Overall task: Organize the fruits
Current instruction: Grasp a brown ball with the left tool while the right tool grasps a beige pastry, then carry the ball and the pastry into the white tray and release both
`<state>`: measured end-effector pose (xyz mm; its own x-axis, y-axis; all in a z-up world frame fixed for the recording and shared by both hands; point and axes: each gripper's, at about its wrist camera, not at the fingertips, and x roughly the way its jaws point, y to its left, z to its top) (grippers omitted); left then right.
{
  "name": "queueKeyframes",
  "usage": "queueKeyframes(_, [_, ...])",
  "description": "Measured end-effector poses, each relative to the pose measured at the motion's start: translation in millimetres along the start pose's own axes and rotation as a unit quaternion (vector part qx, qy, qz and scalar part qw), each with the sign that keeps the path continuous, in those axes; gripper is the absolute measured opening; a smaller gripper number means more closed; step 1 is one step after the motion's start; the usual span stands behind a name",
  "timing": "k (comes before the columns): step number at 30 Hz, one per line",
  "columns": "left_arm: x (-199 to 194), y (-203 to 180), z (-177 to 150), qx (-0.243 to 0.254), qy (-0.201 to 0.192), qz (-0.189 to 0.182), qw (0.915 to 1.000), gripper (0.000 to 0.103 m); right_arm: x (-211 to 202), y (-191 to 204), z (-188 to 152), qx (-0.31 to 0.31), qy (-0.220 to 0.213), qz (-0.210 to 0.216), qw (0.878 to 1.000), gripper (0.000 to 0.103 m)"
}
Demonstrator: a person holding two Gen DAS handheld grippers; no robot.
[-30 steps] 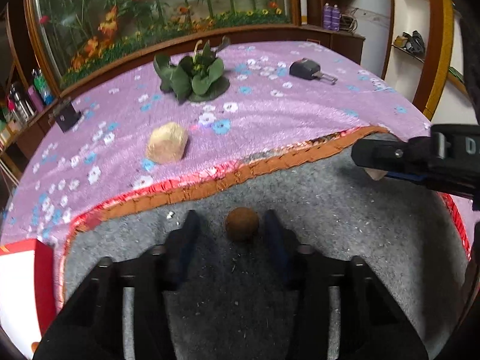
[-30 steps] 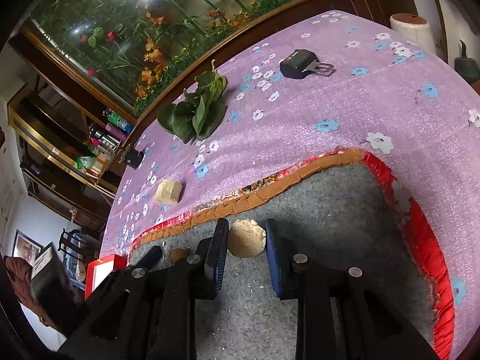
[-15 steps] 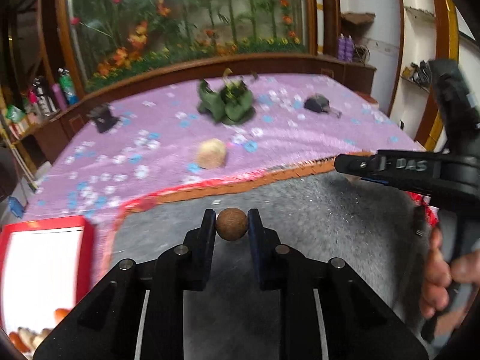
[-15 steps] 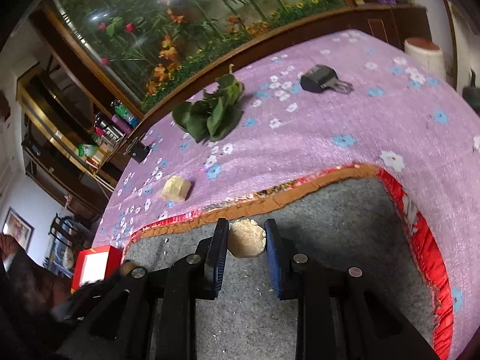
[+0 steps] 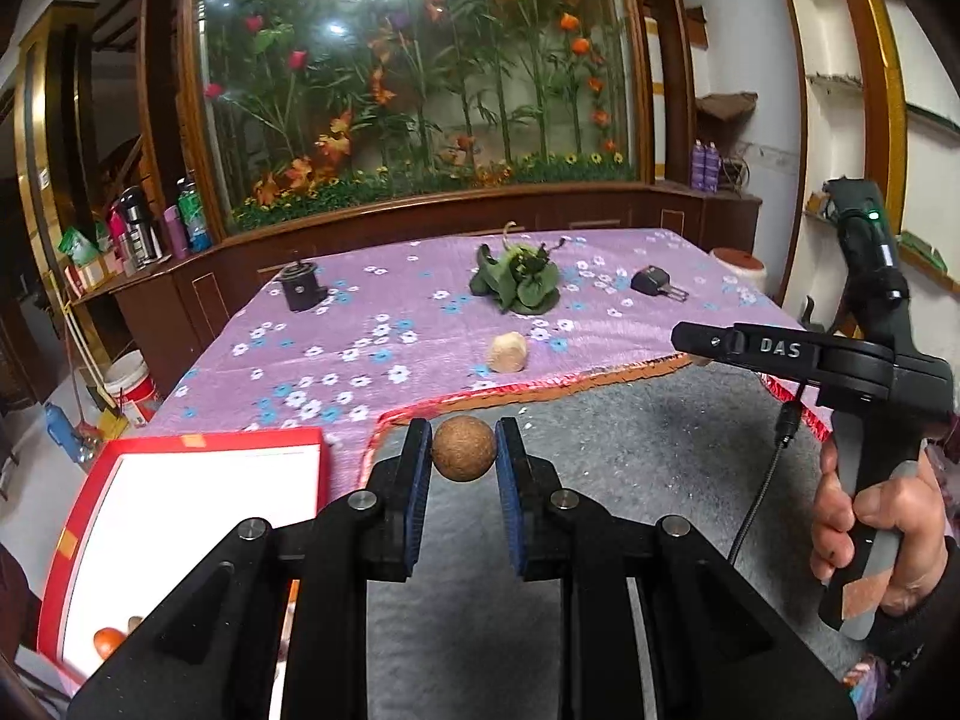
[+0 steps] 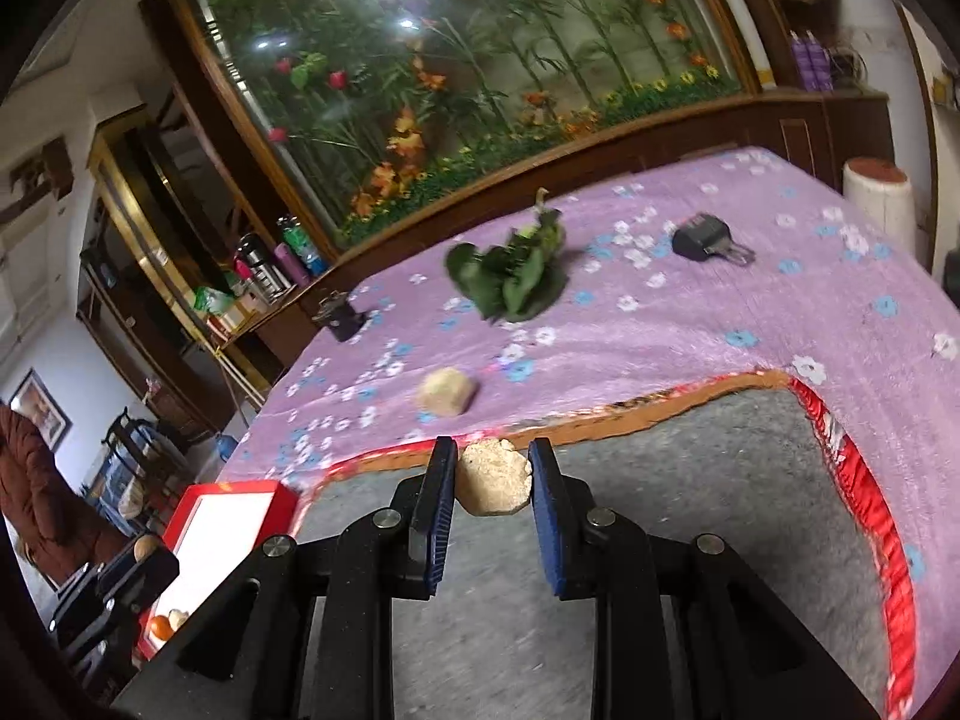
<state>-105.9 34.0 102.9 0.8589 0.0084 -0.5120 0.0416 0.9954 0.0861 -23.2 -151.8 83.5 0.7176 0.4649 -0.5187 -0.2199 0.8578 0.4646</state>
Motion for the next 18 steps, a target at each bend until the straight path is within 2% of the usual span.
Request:
queueKeyframes(7, [-21,24,-11,-0.019,-0.020,0.007,0.9996,0.019,-21,52,-10,-0.040,-0.013,0.025,0.999,0.025])
queueKeyframes(18, [-32,60,-28,-0.049,-0.028,0.022,0.9982,0.019,-13,121,-43,-0.094,0.016,0.060,0.994,0.025])
